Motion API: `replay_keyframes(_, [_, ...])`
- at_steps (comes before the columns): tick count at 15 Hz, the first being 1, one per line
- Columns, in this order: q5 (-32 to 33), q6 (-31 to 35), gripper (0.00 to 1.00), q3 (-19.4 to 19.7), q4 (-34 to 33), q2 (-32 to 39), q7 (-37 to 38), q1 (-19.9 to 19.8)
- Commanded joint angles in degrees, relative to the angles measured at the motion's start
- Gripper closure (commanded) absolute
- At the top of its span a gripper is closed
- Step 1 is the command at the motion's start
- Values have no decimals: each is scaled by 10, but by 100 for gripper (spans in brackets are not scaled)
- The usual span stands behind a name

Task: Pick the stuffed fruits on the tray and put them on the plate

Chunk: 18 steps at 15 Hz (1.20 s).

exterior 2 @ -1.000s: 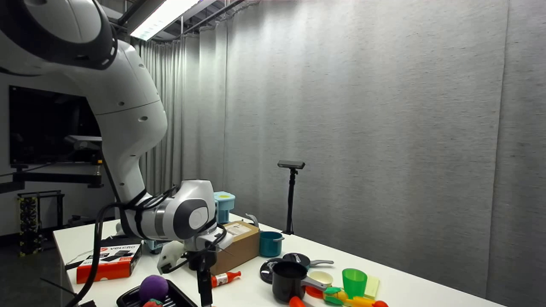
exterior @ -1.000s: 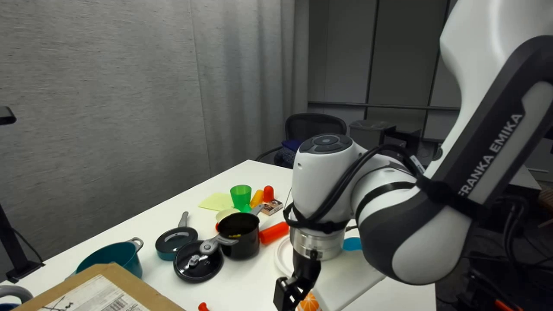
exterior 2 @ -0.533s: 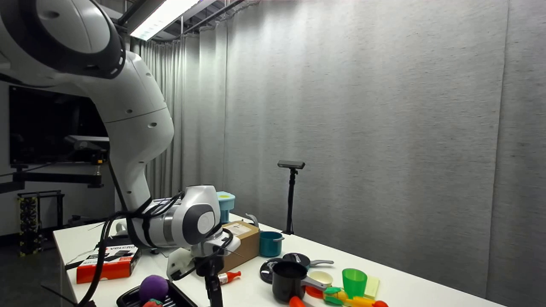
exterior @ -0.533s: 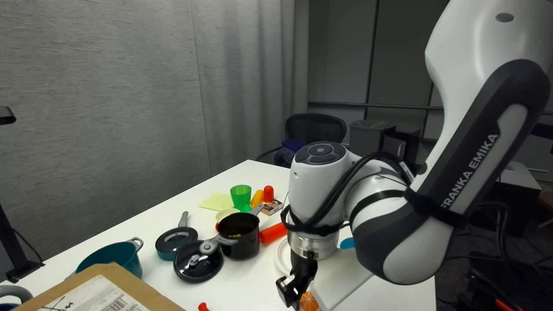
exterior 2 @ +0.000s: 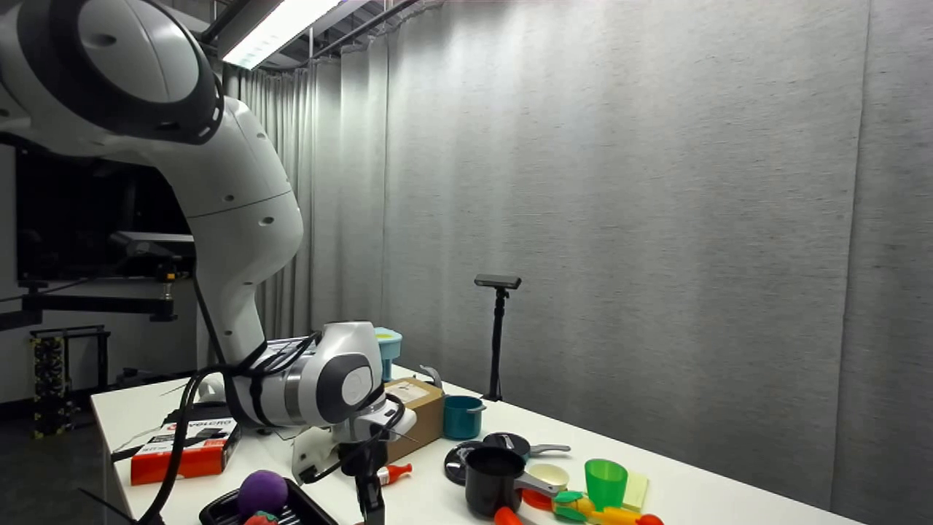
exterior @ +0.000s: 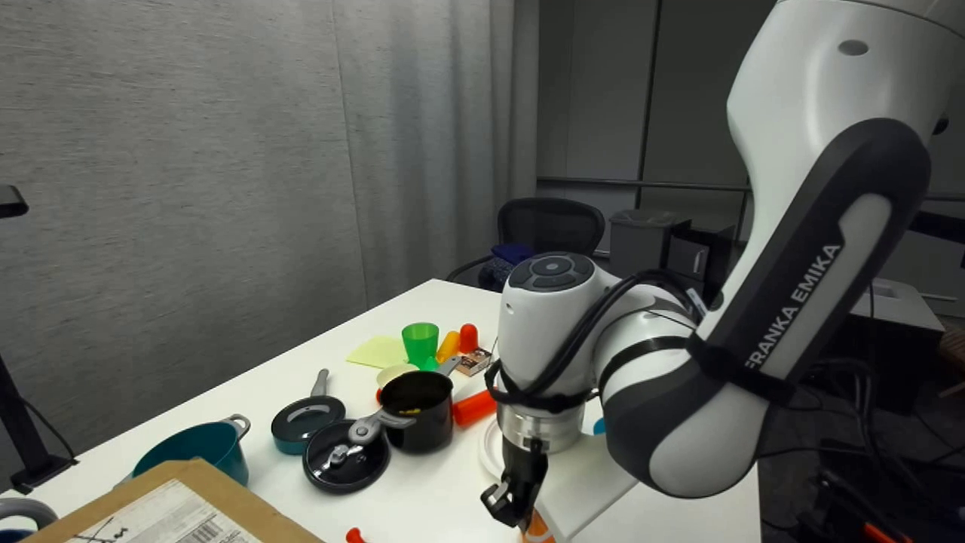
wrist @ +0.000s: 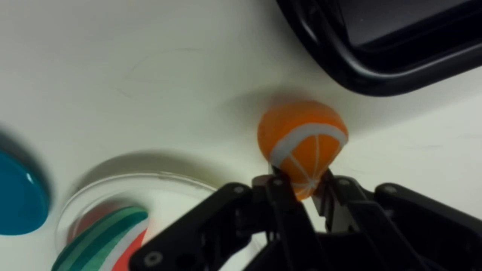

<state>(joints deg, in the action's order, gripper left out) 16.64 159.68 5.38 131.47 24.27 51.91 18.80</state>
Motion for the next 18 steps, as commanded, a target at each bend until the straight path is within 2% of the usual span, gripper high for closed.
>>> replay_keyframes(1, [-26, -11, 99, 9, -21, -9, -22, -13])
replay_keyframes(7, [-57, -35, 96, 48, -68, -17, -8, -48])
replay_keyframes(10, [-38, -67, 96, 83, -96, 2, 25, -51])
replay_keyframes(13, [-58, -66, 96, 74, -107, 19, 15, -71])
replay_keyframes(14, [-72, -59, 61, 61, -106, 23, 3, -79])
replay_keyframes(15, [-79, -50, 60, 55, -105, 27, 0, -82])
replay_keyframes(18, [-97, -54, 39, 35, -110, 40, -11, -85])
